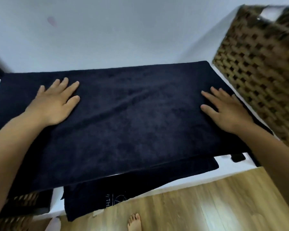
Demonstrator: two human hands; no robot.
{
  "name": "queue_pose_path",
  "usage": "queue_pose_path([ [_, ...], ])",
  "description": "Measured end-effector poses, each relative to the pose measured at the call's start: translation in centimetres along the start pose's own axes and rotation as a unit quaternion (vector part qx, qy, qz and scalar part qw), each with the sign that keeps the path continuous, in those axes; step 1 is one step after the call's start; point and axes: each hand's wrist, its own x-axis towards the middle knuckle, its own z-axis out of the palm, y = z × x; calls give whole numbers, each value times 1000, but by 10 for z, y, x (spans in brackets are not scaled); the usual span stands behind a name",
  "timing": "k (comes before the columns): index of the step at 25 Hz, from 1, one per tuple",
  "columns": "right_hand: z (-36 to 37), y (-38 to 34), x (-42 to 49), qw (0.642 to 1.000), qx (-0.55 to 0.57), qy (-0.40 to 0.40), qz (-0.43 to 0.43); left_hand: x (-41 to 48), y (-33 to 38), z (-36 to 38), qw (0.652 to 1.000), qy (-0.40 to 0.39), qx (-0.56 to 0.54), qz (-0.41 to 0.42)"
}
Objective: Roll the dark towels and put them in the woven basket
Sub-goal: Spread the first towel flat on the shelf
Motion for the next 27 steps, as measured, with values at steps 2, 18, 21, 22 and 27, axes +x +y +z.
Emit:
queue_pose_path([
  [2,2,-3,6,1000,-18,7,-2,9,29,-11,1000,-4,-3,-17],
  [18,4,36,-71,999,-37,22,-21,22,147,5,999,-27,38,19],
  [21,23,55,-136,994,8,109,2,30,153,-1,998,-49,40,-3],
  [22,27,59,-146,993,27,113,7,32,160,-8,997,-65,31,-6],
  [27,27,46,-151,969,182,161,47,31,277,-6,984,-63,14,166],
])
